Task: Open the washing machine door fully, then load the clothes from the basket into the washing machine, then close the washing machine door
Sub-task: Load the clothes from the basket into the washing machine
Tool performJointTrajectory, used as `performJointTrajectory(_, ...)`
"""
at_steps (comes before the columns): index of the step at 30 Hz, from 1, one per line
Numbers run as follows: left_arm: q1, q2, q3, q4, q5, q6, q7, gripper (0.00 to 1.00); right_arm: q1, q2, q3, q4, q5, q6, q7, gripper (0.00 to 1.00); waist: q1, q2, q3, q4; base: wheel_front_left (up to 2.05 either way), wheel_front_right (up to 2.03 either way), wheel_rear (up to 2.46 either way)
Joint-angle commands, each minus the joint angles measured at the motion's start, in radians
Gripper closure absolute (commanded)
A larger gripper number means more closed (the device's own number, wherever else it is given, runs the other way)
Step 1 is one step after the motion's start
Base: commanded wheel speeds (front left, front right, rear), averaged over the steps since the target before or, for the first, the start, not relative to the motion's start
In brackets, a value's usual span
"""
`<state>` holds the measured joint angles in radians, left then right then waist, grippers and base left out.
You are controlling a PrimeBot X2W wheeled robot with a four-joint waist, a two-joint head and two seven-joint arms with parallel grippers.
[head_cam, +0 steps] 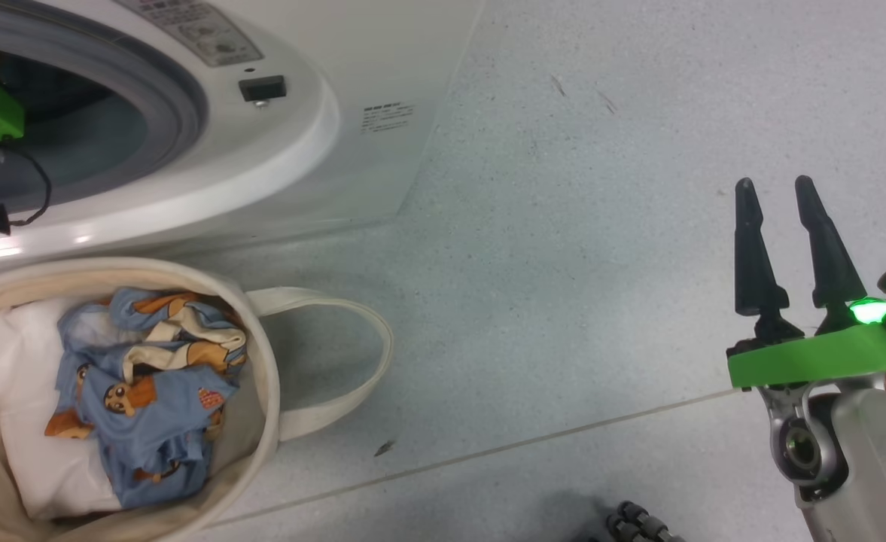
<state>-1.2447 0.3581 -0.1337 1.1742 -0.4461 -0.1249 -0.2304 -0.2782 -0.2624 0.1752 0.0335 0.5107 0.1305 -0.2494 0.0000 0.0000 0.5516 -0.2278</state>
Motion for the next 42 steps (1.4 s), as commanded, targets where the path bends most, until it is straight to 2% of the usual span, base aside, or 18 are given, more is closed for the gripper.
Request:
performJointTrajectory(1,-0.046,0.048,0.007,-0.007,-0.009,-0.006,0.013,1.00,0.027,-0.008,0.007,-0.031,-0.006,0.000,-0.012,0.00,0.0000,0.0000,0.003,-0.003,0.00,0.00,0.00)
performJointTrajectory(4,-0.082,0.056,-0.035,0.042,-0.010,-0.006,0.046,1.00,0.030,-0.007,0.003,-0.036,-0.008,0.000,-0.012,0.00,0.0000,0.0000,0.013,-0.013,0.00,0.00,0.00)
performJointTrajectory(10,-0.128,0.079,-0.075,0.065,-0.010,-0.006,0.030,1.00,0.034,-0.004,-0.002,-0.044,-0.012,0.000,-0.012,0.00,0.0000,0.0000,0.030,-0.023,0.00,0.00,0.00)
performJointTrajectory(11,-0.133,0.079,-0.077,0.069,-0.014,-0.006,0.026,0.80,0.035,-0.003,-0.003,-0.045,-0.012,0.000,-0.012,0.00,0.0000,0.0000,0.032,-0.024,0.00,0.00,0.00)
performJointTrajectory(12,-0.135,0.077,-0.084,0.072,-0.014,-0.006,0.025,0.00,0.035,-0.001,-0.004,-0.046,-0.013,0.000,-0.012,0.00,0.0000,0.0000,0.033,-0.025,0.00,0.00,0.00)
performJointTrajectory(15,-0.132,0.074,-0.103,0.084,-0.022,-0.006,0.044,0.00,0.034,0.001,-0.004,-0.046,-0.014,0.000,-0.012,0.00,0.0000,0.0000,0.032,-0.027,0.00,0.00,0.00)
performJointTrajectory(19,-0.104,0.077,-0.113,0.105,-0.033,-0.004,0.136,0.00,0.032,0.000,0.001,-0.037,-0.013,0.000,-0.012,0.00,0.0000,0.0000,0.014,-0.023,0.00,0.00,0.00)
performJointTrajectory(24,-0.068,0.067,-0.110,0.112,-0.048,0.009,0.153,0.00,0.023,-0.004,0.007,-0.026,-0.005,0.000,-0.012,0.00,0.0000,0.0000,-0.018,-0.011,0.00,0.00,0.00)
performJointTrajectory(27,-0.039,0.049,-0.097,0.114,-0.068,0.014,0.130,0.00,0.019,-0.002,0.013,-0.013,0.003,0.000,-0.012,0.00,0.0000,0.0000,-0.044,0.001,0.00,0.00,0.00)
performJointTrajectory(32,0.021,0.010,-0.090,0.114,-0.088,0.007,0.032,0.00,0.007,0.000,0.033,0.012,0.016,0.000,-0.012,0.00,0.0000,0.0000,-0.093,0.028,0.00,0.00,0.00)
performJointTrajectory(42,0.148,-0.043,-0.105,0.089,-0.086,-0.001,-0.029,0.00,-0.017,-0.011,0.088,0.069,0.042,0.000,-0.012,0.00,0.0000,0.0000,-0.210,0.083,0.00,0.00,0.00)
